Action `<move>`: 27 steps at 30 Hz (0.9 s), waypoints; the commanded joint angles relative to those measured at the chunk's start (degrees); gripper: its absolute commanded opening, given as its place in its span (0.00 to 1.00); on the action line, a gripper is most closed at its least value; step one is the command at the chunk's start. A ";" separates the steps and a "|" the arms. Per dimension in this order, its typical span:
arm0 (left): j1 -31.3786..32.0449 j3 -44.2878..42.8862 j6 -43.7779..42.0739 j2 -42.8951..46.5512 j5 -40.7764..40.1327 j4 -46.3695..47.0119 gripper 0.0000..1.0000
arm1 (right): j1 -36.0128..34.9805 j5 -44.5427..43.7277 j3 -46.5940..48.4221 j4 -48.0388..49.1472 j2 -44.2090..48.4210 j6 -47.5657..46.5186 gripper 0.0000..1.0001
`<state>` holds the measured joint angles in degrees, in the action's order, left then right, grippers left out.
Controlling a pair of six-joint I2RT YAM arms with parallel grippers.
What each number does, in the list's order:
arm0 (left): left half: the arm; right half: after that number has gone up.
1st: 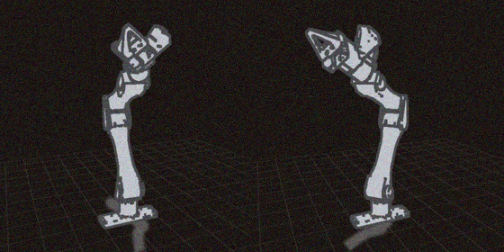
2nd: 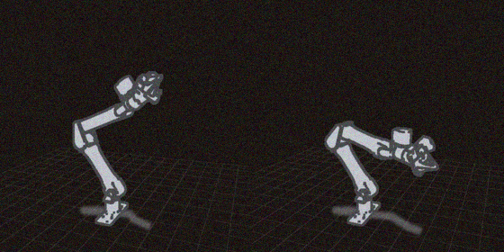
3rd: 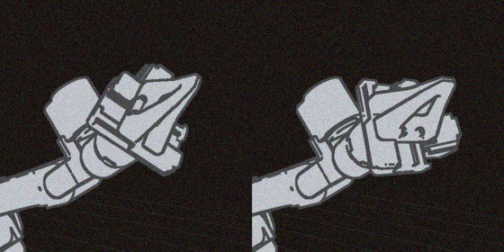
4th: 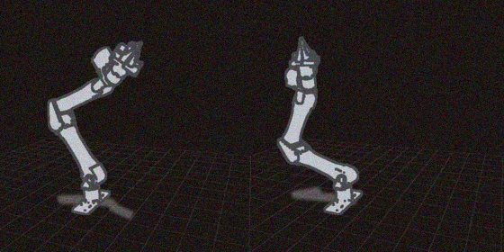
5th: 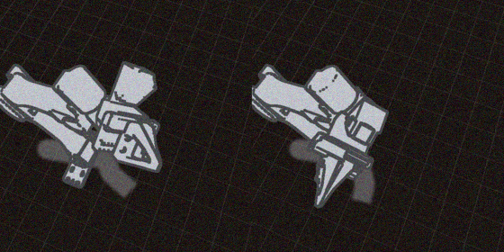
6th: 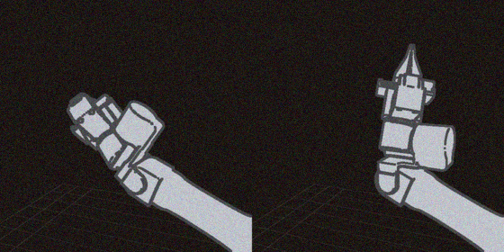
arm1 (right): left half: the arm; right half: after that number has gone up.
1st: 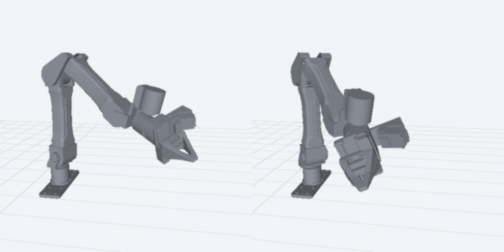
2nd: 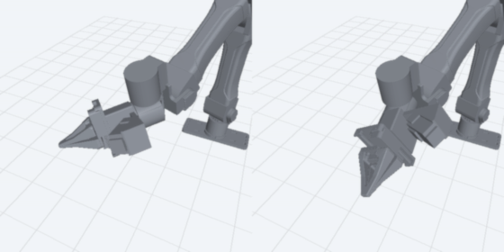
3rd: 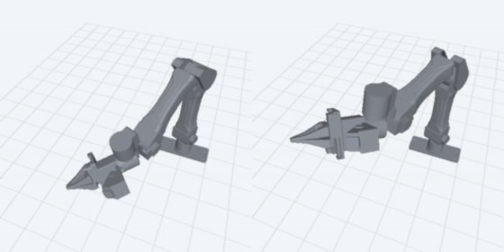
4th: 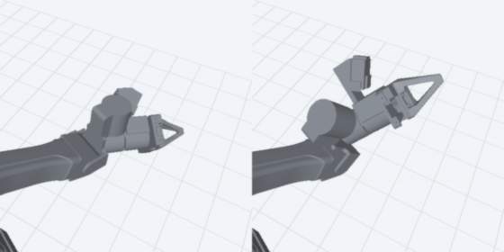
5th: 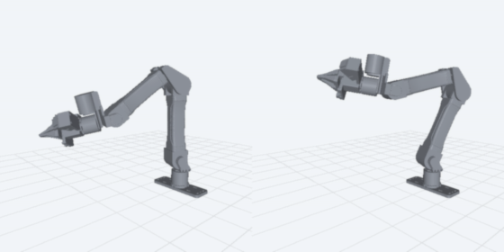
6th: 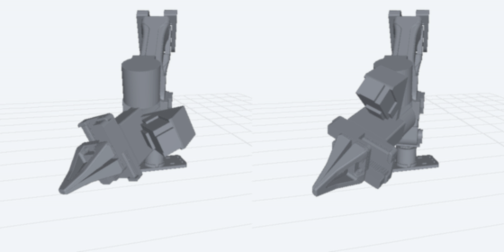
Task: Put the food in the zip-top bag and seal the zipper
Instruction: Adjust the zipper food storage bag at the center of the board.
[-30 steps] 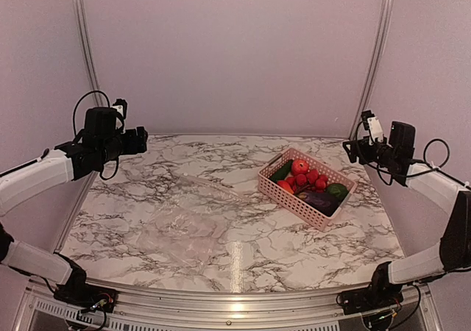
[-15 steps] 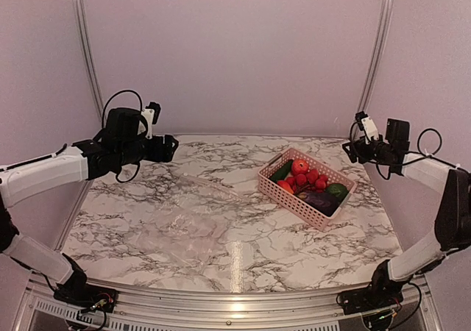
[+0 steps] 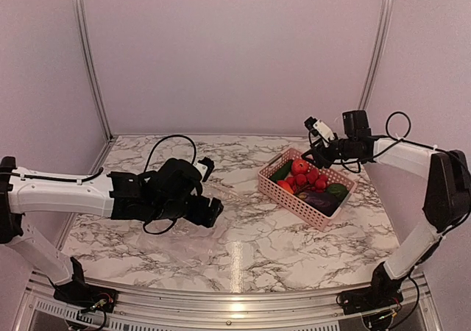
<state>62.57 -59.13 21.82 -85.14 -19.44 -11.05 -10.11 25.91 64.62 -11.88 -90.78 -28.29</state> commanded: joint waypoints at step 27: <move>12.45 37.08 83.11 25.48 -20.69 -5.05 0.81 | -17.20 3.71 6.48 -10.67 -4.05 -3.00 0.56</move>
<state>77.82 -24.32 102.19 -58.24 -39.22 -21.04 -26.96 28.91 71.61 -21.93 -96.42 -31.20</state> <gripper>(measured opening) 0.847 0.562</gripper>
